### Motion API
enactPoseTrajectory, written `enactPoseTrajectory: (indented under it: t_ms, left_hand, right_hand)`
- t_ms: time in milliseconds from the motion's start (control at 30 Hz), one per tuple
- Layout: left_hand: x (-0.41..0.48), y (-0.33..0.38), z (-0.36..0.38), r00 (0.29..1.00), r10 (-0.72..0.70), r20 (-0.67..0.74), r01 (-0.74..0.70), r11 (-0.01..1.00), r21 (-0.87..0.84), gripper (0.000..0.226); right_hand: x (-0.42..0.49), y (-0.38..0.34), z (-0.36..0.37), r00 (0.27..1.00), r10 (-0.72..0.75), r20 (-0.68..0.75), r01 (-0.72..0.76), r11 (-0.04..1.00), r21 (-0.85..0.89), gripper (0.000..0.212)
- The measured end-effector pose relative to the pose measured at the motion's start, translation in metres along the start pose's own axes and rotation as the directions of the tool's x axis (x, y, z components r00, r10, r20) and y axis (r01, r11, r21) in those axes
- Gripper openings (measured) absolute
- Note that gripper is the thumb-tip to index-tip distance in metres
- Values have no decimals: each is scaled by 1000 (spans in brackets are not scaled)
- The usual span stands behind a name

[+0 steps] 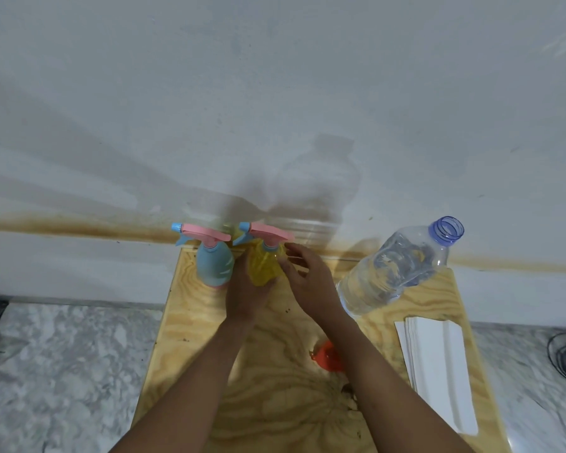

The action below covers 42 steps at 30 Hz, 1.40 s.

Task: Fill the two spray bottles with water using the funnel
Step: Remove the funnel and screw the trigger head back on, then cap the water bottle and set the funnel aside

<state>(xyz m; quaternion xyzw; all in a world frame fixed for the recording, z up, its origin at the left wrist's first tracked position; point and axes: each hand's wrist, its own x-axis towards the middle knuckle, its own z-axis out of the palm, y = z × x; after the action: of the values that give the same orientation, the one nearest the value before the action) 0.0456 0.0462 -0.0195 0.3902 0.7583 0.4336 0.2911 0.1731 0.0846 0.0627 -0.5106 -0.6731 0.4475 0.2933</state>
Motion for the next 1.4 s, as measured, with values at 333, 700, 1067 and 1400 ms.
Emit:
enactPoseTrajectory:
  t_ms: [333,700,1067,1400]
  left_hand:
    - [-85,27,-8,991,-65,-118,53,993,-106,73]
    - [-132,190,27,951,302,69,-290,946,-147,82]
    - [-111,230,66,967,255,17,-251,961,-116,68]
    - [-104,223,64,961,275,20,-272,956,-109,60]
  right_hand:
    - [-80,15,-75,999,-46,-29,44,998,-52,20]
    - [-146,108,-149,976,186,-113,-211,938,-274,23]
    - [-156,168,-146,913,384,141,-254,802,-540,53]
    - [-149,180,-138,929,343,140,-202,786,-584,37]
